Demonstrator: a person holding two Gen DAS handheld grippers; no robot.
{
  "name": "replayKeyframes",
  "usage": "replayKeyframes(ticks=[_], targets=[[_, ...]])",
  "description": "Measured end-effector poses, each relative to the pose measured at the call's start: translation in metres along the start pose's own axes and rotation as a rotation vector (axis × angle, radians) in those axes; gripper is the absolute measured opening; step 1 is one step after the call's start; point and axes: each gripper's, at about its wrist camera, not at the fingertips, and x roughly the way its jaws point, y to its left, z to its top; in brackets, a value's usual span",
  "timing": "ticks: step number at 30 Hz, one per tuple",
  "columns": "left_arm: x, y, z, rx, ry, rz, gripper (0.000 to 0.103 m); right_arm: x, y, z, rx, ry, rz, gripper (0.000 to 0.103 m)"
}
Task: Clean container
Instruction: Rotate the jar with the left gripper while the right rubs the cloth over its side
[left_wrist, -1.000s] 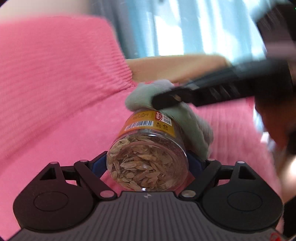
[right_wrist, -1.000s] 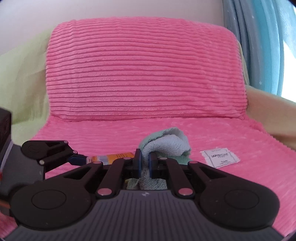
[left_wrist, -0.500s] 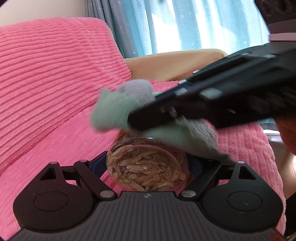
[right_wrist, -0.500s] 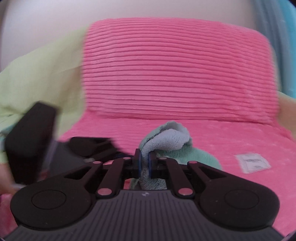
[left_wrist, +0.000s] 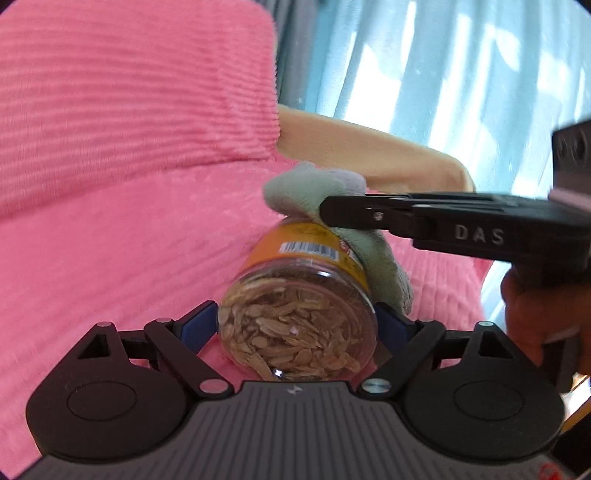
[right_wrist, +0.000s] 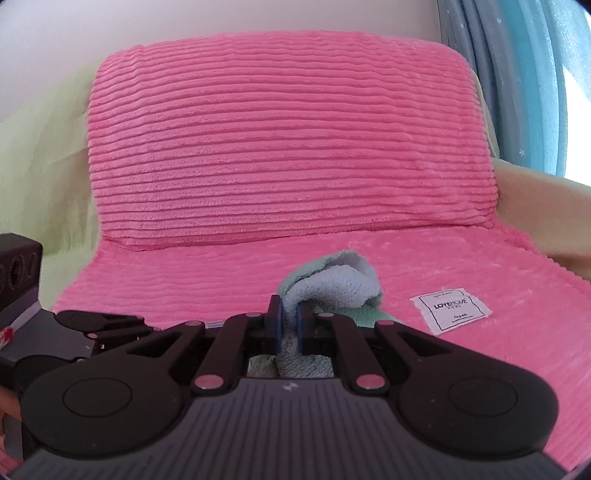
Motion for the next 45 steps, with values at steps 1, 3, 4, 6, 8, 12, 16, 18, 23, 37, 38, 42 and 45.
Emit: replayKeyframes(ticks=[1, 3, 4, 6, 8, 12, 16, 18, 23, 37, 38, 42, 45], targets=[[0.001, 0.002, 0.0, -0.018, 0.004, -0.007, 0.09, 0.0, 0.0, 0.0, -0.001, 0.0, 0.0, 0.005], [0.003, 0.005, -0.001, -0.037, 0.013, -0.019, 0.09, 0.0, 0.001, 0.001, -0.004, 0.002, -0.001, 0.005], [0.003, 0.005, -0.002, -0.036, 0.012, -0.022, 0.088, -0.002, 0.0, 0.0, -0.004, 0.003, -0.001, 0.005], [0.003, 0.002, -0.002, -0.017, 0.01, -0.021, 0.087, -0.002, -0.001, 0.001, 0.001, 0.004, -0.006, 0.005], [0.003, -0.002, -0.002, 0.013, 0.006, -0.009, 0.087, -0.003, -0.002, 0.001, 0.005, 0.005, -0.011, 0.005], [0.005, -0.033, -0.006, 0.281, -0.013, 0.115, 0.086, -0.006, -0.003, 0.001, 0.018, 0.007, -0.024, 0.006], [0.008, -0.057, -0.015, 0.481, -0.01, 0.2, 0.086, -0.008, -0.002, 0.0, 0.003, 0.007, -0.01, 0.006], [0.008, -0.054, -0.015, 0.471, -0.006, 0.194, 0.086, -0.011, 0.003, -0.001, -0.013, 0.005, 0.026, 0.006], [0.008, -0.054, -0.017, 0.463, 0.001, 0.189, 0.086, -0.014, 0.02, -0.003, -0.071, 0.007, 0.129, 0.006], [0.01, -0.054, -0.017, 0.445, 0.013, 0.185, 0.086, -0.005, -0.004, -0.003, 0.037, -0.021, 0.079, 0.005], [0.01, -0.051, -0.015, 0.421, 0.015, 0.177, 0.086, -0.005, -0.001, -0.003, 0.022, -0.021, 0.077, 0.005], [0.003, -0.027, -0.004, 0.209, -0.017, 0.07, 0.088, -0.005, -0.004, -0.002, 0.036, -0.017, 0.079, 0.005], [0.005, -0.015, -0.002, 0.109, -0.007, 0.022, 0.088, -0.007, -0.009, -0.003, 0.056, -0.015, 0.083, 0.005]])
